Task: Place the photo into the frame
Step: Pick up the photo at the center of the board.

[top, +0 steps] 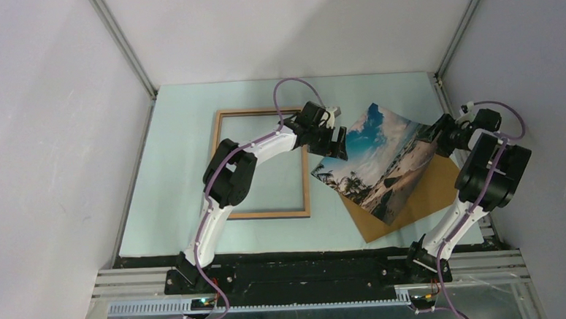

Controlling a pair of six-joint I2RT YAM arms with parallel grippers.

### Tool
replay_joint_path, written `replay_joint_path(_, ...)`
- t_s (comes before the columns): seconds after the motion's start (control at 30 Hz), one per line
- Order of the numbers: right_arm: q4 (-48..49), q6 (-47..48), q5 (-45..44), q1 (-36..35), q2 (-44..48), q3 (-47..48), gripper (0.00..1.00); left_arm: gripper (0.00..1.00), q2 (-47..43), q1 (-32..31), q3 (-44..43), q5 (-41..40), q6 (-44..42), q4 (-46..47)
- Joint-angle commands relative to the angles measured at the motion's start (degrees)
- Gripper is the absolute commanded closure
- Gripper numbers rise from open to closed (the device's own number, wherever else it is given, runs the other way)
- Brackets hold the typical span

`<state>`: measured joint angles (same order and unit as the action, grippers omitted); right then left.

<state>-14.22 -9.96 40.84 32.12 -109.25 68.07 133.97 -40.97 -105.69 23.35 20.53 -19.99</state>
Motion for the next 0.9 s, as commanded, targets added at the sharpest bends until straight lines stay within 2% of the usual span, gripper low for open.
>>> replay_joint_path(0.0,0.6,-0.6,2.6,-1.0,-0.9,1.9,0.36,0.06,0.7,-0.2,1.2,1.2,0.5,-0.2)
replay_joint_path(0.1,0.1,-0.8,3.5,-1.5,-1.6,1.9,0.38,0.06,0.8,-0.1,1.3,1.7,0.8,-0.2)
replay_joint_path(0.23,0.0,-1.2,5.3,-2.2,-1.9,1.9,0.47,0.06,1.0,-0.1,1.3,2.3,1.5,-0.2)
replay_joint_path(0.7,-1.7,-1.0,10.1,-2.2,4.1,2.8,1.00,0.04,-3.4,-0.1,1.5,2.1,0.3,-0.1)
replay_joint_path(0.87,-2.9,-1.5,10.3,-2.7,8.7,2.9,1.00,0.01,-6.9,-0.1,1.9,0.0,-1.8,-0.2)
